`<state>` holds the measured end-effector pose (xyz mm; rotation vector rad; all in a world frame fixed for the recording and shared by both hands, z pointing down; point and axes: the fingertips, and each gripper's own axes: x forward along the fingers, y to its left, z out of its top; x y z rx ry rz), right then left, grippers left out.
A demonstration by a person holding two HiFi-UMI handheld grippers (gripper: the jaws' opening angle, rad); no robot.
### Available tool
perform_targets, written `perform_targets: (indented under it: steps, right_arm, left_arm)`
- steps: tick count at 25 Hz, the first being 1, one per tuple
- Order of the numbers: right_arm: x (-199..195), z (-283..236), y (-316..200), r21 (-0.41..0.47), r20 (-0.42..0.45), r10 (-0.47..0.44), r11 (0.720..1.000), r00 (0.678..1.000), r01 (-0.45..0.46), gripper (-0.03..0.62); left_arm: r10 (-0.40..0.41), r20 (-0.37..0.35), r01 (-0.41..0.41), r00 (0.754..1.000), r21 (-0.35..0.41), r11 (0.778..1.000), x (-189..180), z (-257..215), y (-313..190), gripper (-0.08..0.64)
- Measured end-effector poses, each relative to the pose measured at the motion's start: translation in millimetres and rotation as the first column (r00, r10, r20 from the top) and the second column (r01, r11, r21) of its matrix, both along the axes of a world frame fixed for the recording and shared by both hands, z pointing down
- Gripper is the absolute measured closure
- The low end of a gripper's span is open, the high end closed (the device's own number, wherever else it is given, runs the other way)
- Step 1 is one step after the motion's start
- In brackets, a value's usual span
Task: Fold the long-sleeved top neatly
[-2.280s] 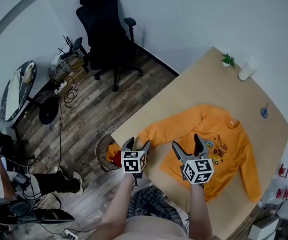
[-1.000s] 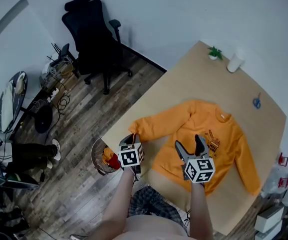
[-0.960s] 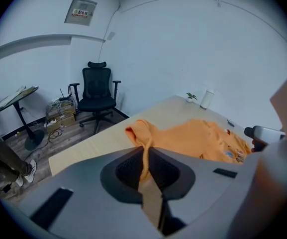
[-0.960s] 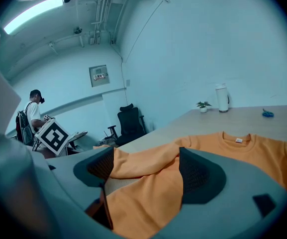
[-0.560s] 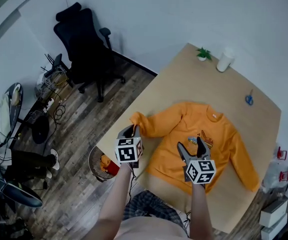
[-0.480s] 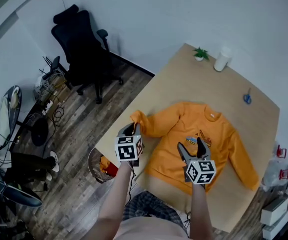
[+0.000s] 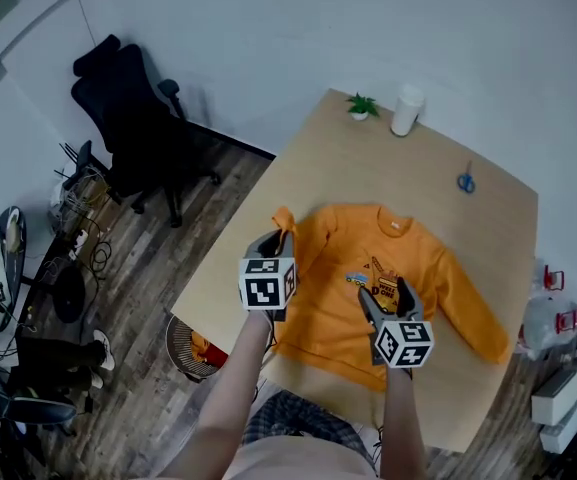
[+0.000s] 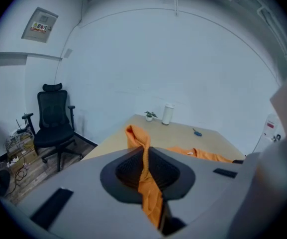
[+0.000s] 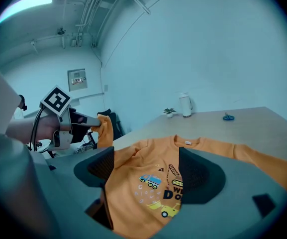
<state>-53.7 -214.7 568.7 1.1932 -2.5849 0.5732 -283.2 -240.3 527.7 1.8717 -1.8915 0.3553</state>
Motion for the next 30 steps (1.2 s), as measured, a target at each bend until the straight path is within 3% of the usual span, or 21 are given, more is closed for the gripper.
perform_targets:
  steps: [9,16,20,30]
  right_arm:
    - [63.0,3.4,-13.7,-0.028,-0.043,0.136,0.99,0.99,-0.137,0.201]
    - [111.3,11.6,-7.1,-0.053,-0.052,0.225,0.972,0.973,-0.227,0.201]
    - [141.3,16.0,-1.7,-0.065,-0.056,0.278,0.957,0.959,-0.281,0.201]
    - [194.7,26.1,15.2,-0.091,-0.064,0.382,0.918,0.922,-0.386,0.202]
  left_arm:
    - [0.157,-0.018,-0.157,0.987,-0.008,0.988,83.3,6.9,-38.7,0.529]
    - [0.304,0.01,-0.304,0.953,0.018,0.952,160.1,2.4,-73.9,0.529]
    - [0.403,0.026,-0.403,0.915,0.019,0.915,212.5,4.2,-88.8,0.529]
    - [0.61,0.048,-0.61,0.791,-0.013,0.792,317.4,31.2,-88.6,0.529]
